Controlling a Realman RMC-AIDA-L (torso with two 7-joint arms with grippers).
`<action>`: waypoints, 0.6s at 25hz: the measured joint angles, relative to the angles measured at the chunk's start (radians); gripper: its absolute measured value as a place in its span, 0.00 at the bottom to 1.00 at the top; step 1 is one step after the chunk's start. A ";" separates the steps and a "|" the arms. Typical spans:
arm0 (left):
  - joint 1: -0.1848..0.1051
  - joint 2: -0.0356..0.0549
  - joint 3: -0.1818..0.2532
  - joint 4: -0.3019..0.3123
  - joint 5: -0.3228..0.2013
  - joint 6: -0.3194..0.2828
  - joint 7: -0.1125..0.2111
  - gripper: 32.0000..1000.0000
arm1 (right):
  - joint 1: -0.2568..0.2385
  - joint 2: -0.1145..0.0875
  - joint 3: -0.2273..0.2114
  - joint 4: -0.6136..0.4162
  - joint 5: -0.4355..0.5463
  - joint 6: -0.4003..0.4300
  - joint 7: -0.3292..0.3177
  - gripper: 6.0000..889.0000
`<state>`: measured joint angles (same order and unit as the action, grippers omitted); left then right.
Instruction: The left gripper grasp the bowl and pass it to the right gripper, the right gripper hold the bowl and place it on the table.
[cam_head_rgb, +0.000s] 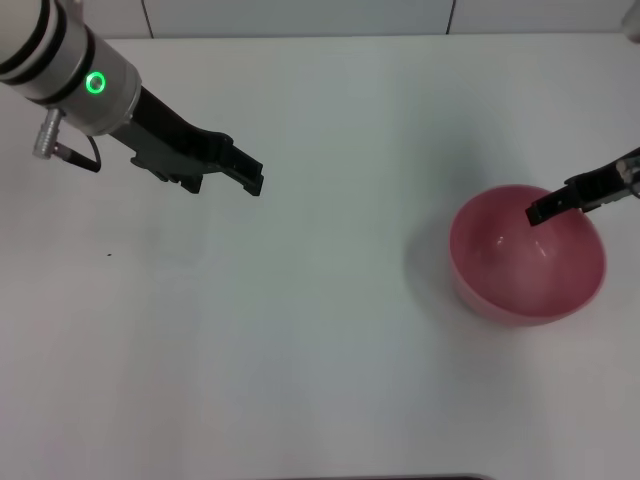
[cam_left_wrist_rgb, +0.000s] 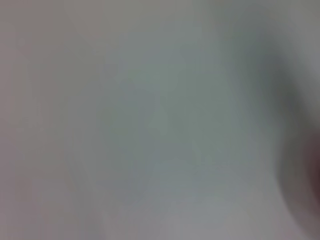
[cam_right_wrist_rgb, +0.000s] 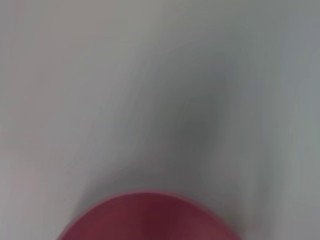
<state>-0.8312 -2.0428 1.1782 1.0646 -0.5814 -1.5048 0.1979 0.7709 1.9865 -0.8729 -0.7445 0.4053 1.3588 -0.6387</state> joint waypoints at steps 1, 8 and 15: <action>0.000 0.0001 -0.001 0.000 0.000 0.000 0.000 0.86 | 0.001 0.000 0.001 -0.010 0.004 0.010 0.000 0.97; 0.004 0.0012 -0.001 0.000 0.000 0.000 0.000 0.86 | -0.004 0.007 0.002 -0.128 0.009 0.103 0.018 0.97; 0.015 0.0023 -0.003 0.006 0.000 -0.006 0.002 0.86 | -0.002 0.010 0.024 -0.255 0.028 0.208 0.043 0.97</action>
<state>-0.8163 -2.0404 1.1750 1.0709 -0.5814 -1.5113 0.2002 0.7685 1.9962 -0.8494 -0.9996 0.4337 1.5666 -0.5953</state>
